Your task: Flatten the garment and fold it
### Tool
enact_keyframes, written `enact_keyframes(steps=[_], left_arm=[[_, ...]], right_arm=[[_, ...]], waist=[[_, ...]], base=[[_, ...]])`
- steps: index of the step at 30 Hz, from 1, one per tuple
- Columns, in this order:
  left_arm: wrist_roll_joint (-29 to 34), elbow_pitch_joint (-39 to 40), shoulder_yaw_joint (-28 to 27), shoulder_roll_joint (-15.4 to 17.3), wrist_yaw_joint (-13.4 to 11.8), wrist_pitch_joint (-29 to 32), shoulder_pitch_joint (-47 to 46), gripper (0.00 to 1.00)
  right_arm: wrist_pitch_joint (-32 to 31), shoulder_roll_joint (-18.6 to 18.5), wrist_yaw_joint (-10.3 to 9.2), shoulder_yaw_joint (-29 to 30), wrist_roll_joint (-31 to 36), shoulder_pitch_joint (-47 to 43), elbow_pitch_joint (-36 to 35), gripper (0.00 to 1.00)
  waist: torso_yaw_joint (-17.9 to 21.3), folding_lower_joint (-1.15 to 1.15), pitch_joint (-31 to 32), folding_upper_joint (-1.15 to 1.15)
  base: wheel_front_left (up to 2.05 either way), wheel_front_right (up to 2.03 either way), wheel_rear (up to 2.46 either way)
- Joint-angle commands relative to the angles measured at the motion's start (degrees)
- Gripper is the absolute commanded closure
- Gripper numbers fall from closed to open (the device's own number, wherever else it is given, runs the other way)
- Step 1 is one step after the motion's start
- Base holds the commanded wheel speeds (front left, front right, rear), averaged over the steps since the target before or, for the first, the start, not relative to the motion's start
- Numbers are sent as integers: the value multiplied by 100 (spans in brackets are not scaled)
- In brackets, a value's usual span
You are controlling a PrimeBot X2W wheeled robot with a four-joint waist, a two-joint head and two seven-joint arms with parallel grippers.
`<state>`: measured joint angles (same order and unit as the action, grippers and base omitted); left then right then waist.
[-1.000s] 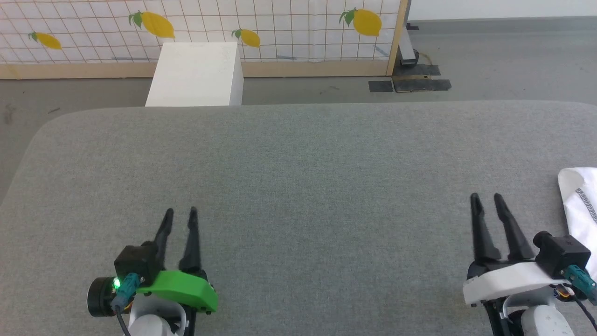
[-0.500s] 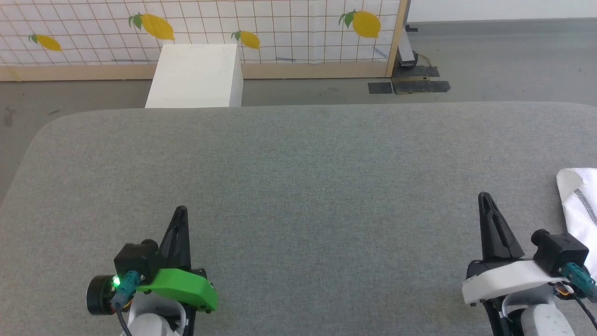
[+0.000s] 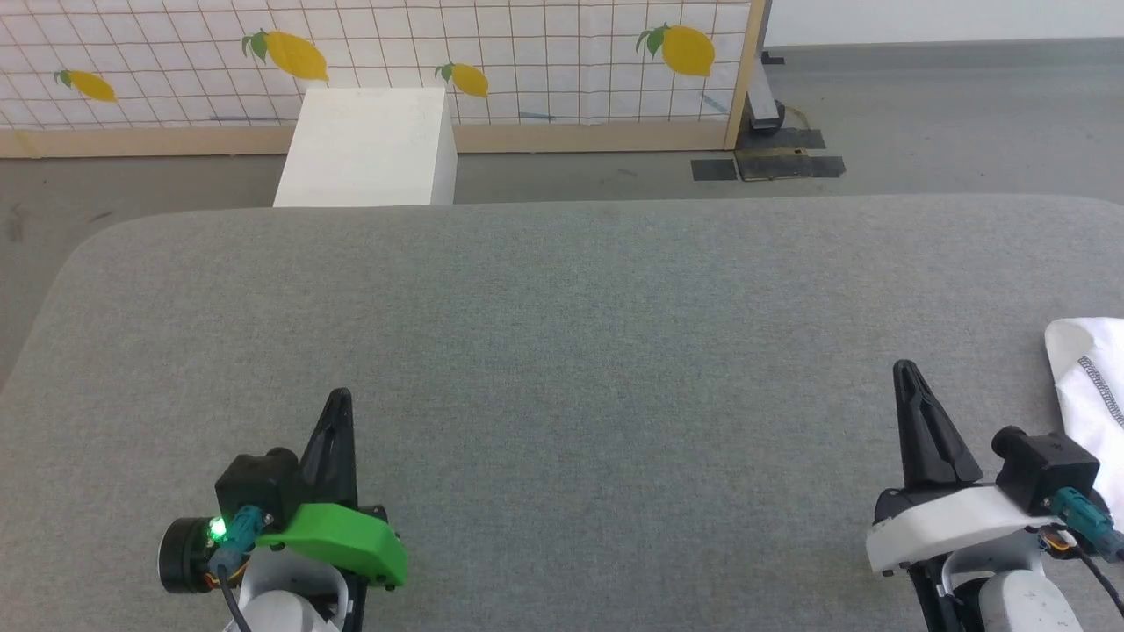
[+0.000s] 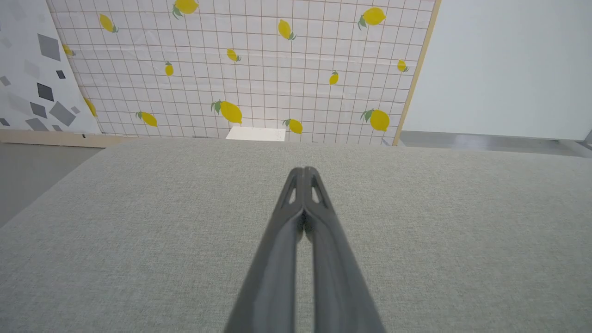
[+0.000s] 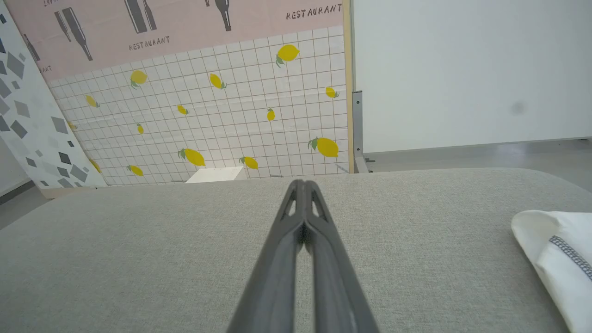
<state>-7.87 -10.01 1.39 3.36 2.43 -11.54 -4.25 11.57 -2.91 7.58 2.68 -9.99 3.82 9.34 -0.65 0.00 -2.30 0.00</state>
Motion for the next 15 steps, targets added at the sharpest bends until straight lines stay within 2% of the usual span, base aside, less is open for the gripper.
enact_keyframes(steps=[1, 15], left_arm=[[90, 47, -9, -11, -31, 33, 60, 100], [213, 216, -32, -18, -68, 231, 125, 100]], right_arm=[[-40, 1, -2, -13, 74, -72, -50, 100], [-237, 1, -3, -58, 238, -127, -206, 100]], waist=[[1, 0, 3, 0], [12, 0, 43, 0]], base=[[0, 0, 0], [0, 0, 0]])
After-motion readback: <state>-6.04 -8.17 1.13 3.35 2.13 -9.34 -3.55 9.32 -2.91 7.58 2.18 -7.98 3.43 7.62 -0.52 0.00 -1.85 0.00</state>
